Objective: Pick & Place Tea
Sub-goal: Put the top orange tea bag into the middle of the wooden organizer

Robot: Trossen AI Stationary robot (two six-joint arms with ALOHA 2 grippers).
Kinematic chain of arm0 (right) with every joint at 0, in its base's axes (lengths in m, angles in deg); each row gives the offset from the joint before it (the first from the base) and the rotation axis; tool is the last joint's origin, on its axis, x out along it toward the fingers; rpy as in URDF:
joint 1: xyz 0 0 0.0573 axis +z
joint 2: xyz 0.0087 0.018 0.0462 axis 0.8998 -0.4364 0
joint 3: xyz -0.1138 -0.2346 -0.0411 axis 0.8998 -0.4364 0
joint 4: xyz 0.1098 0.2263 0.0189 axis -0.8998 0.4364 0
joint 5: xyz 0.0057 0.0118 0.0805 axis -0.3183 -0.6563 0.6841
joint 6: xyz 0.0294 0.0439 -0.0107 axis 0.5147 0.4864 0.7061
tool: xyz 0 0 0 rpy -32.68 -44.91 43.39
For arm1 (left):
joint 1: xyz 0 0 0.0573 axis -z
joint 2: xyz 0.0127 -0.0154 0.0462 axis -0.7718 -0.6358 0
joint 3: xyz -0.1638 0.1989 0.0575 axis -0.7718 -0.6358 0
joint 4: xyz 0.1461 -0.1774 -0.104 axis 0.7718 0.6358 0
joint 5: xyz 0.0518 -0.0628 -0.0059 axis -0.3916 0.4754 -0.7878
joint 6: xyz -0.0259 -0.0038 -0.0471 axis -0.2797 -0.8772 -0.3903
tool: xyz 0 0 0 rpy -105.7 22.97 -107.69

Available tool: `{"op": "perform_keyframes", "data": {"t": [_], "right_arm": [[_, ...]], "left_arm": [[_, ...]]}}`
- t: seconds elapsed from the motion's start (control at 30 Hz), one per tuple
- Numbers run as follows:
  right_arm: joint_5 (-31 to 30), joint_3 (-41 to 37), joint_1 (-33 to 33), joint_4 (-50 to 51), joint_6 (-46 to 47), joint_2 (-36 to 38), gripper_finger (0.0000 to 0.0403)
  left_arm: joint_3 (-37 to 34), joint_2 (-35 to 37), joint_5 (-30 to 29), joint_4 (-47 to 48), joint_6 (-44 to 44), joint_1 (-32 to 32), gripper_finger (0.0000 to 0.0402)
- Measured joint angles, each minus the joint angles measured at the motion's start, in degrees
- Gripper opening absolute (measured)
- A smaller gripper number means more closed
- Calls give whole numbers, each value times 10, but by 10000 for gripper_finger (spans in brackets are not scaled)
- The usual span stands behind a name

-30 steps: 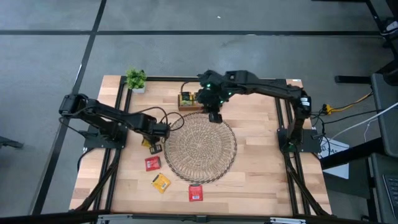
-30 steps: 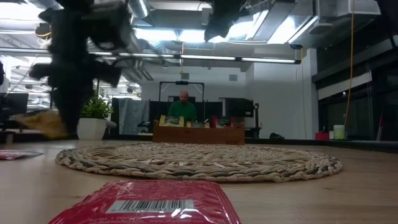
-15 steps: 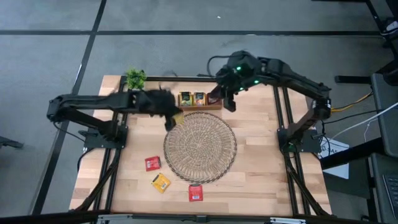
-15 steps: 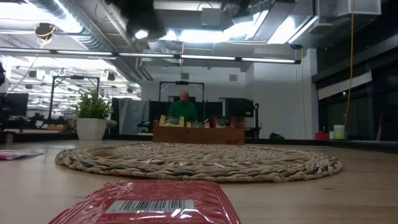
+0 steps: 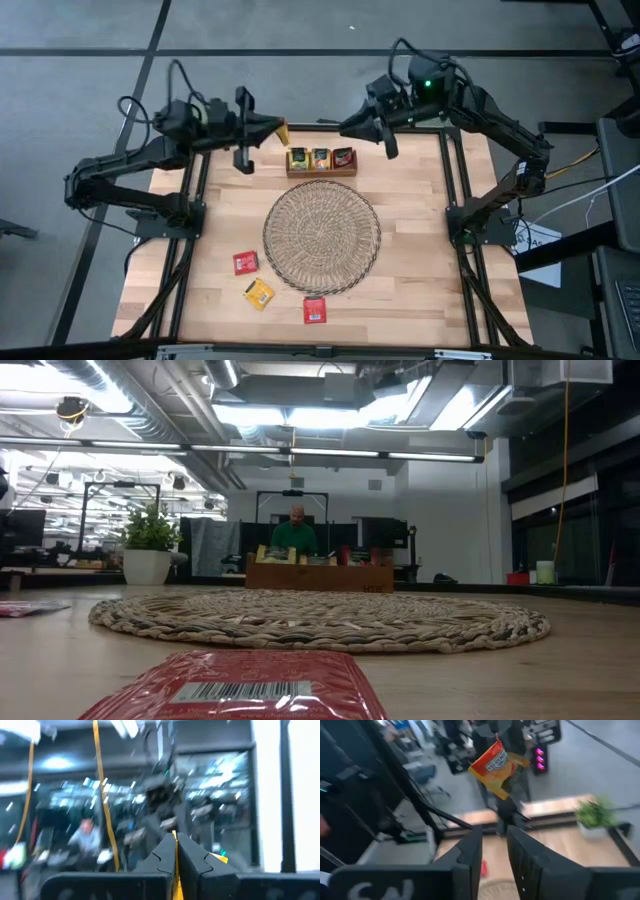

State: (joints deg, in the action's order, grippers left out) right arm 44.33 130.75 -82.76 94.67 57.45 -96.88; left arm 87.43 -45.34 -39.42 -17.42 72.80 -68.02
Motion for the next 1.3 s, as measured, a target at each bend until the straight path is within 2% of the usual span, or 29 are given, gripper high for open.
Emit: {"op": "perform_keyframes", "data": {"t": [0.17,0.33,0.53,0.63,0.83,1.13,1.3], "right_arm": [[56,0,-13,-80,51,-9,138],[146,0,-19,-194,129,-32,194],[218,0,-19,-308,202,-75,237],[233,-1,-19,-346,229,-98,241],[258,-1,-19,-429,281,-144,240],[307,-1,-19,-640,456,-211,240],[314,-1,-19,-697,516,-239,240]], "left_arm": [[0,-14,98,-110,-2,-20,3],[0,-34,202,-209,-7,-32,3],[0,-54,278,-320,-43,-50,3],[0,-60,300,-352,-57,-53,3],[0,-62,318,-355,-52,-53,3],[0,-62,336,-355,-30,-53,3],[0,-62,343,-355,-23,-53,3]]}}
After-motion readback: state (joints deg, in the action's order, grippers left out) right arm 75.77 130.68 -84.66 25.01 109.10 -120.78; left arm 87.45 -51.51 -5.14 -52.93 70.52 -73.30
